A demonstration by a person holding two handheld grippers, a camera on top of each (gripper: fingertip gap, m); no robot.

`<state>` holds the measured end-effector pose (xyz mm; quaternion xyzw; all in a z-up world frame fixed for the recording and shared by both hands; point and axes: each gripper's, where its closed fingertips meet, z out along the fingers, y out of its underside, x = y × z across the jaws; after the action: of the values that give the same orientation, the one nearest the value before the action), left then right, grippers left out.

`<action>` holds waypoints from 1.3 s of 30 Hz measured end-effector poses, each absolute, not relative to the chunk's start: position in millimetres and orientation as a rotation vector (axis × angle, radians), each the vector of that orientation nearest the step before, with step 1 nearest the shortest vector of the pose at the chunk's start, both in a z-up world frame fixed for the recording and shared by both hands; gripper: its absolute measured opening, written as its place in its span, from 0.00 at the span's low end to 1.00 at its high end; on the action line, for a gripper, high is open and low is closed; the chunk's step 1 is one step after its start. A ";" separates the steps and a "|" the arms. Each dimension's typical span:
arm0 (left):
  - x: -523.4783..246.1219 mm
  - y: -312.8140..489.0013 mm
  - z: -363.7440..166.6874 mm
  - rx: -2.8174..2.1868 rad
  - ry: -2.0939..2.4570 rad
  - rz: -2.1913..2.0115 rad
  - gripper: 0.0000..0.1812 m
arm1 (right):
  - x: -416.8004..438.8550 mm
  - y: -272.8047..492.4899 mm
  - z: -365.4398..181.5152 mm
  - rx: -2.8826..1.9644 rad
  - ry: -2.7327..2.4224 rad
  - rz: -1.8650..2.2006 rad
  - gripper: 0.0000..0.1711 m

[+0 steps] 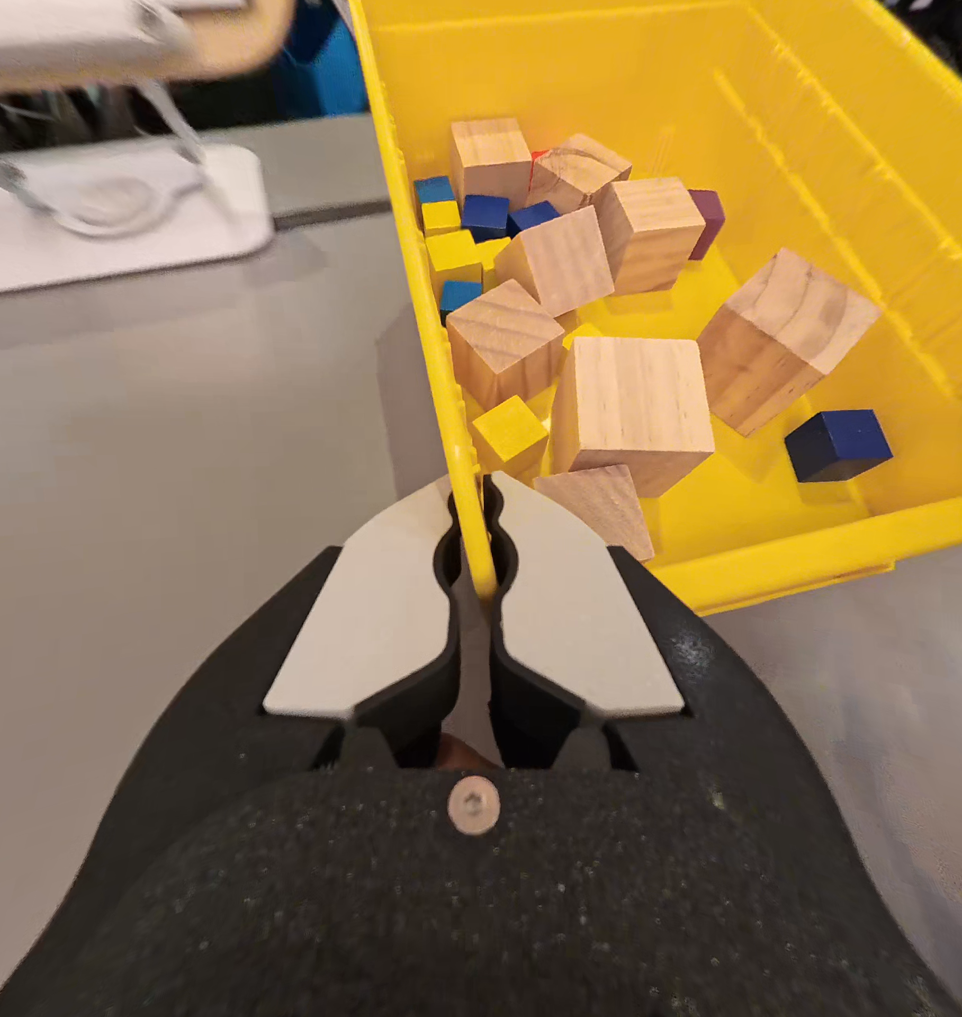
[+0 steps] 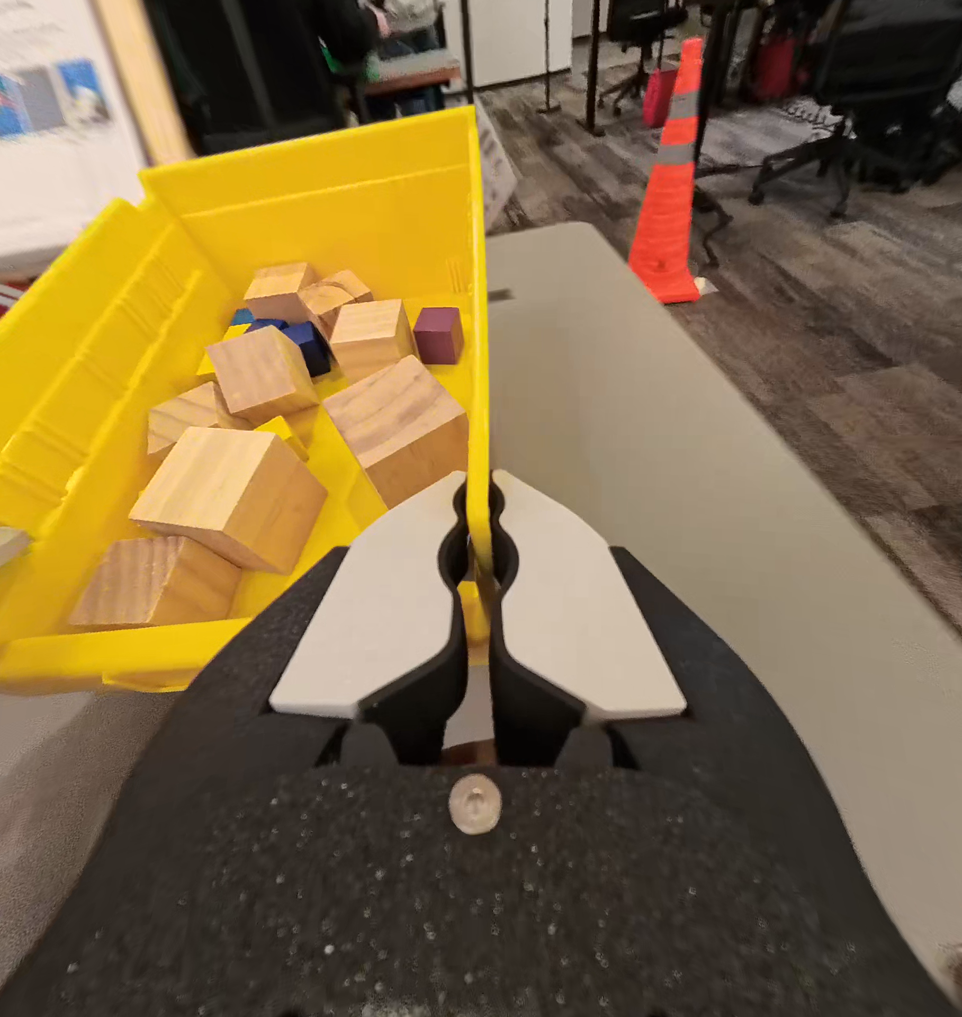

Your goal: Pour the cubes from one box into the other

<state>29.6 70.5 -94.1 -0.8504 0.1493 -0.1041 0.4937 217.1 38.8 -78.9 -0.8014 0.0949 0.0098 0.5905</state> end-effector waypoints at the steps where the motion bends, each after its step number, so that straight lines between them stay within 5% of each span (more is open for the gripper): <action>1: 8.4 71.1 -85.6 -2.050 0.358 -0.228 0.02 | 196.1 41.9 -74.4 -1.855 0.218 0.051 0.01; 7: -137.8 81.8 -80.7 -2.067 0.369 -0.140 0.03 | 50.1 66.9 -67.6 -1.874 0.097 0.090 0.01; 13: -228.8 85.7 -126.0 -2.162 0.282 -0.136 0.04 | -39.7 84.9 -122.7 -2.022 0.017 0.107 0.02; 16: -233.9 80.9 -124.7 -2.108 0.348 -0.171 0.07 | -45.3 81.3 -122.7 -2.008 -0.065 0.059 0.02; 19: -234.3 52.4 -90.5 -2.033 0.397 -0.240 0.27 | -47.6 52.4 -103.7 -1.966 -0.216 0.138 0.10; 24: -277.5 -30.2 -74.4 -2.075 0.256 -0.560 0.31 | -53.2 -39.3 -89.3 -1.847 -0.499 0.369 0.10; 33: -519.4 -4.8 -98.4 -2.013 -0.240 -0.085 0.28 | -35.2 -90.3 -87.3 -1.790 -0.479 0.502 0.11; 39: -546.7 87.8 -122.1 -2.114 -0.164 0.022 0.27 | -66.4 -94.7 -99.3 -1.844 -0.524 0.565 0.13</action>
<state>-546.7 87.8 -122.1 -0.8698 -0.0676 0.0091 0.4886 -66.4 -94.7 -99.3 -0.7761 -0.2205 0.2377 0.5410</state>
